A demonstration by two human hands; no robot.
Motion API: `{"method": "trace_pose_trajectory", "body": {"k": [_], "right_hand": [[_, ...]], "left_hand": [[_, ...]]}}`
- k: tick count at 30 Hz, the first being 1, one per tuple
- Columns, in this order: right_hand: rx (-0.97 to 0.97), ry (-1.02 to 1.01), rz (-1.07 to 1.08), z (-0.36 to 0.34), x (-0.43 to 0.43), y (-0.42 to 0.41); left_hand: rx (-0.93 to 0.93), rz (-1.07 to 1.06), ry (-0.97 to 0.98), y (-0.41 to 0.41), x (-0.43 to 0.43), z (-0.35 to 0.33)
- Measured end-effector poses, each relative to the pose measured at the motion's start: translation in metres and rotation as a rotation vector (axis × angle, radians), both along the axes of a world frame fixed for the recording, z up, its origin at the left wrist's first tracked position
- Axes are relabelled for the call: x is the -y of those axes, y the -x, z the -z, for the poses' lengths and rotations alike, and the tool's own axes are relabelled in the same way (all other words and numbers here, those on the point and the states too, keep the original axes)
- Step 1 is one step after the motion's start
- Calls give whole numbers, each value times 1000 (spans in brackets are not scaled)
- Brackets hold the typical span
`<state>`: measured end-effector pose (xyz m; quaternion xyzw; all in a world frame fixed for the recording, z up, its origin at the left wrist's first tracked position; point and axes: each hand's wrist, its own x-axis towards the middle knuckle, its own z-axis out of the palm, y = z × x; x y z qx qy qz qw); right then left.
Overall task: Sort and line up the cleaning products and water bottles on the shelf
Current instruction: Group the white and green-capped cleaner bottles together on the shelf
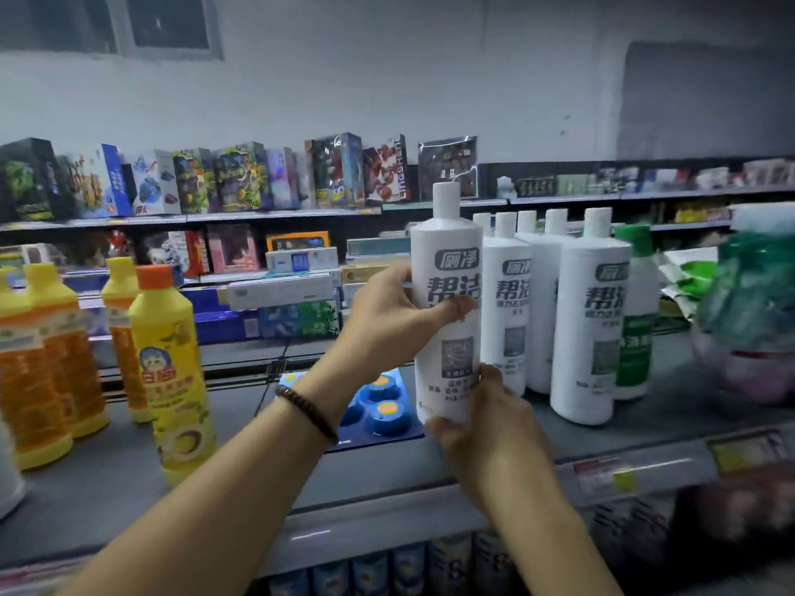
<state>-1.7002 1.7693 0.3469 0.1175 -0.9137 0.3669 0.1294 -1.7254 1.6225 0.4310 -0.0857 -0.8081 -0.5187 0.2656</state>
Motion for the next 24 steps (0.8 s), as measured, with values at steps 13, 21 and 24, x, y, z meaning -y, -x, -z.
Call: {"method": "trace_pose_trajectory", "body": {"k": [13,21,24], "right_hand": [[41,-22,-68,11,-20,46],[30,-135,-91,15,-13,49],[8,-168,-96,16,-15,51]], "left_hand": [[129,65,-137,68,-4,13],[137,24,-143,86,4,20],[132,15,-142,91,3,22]]}}
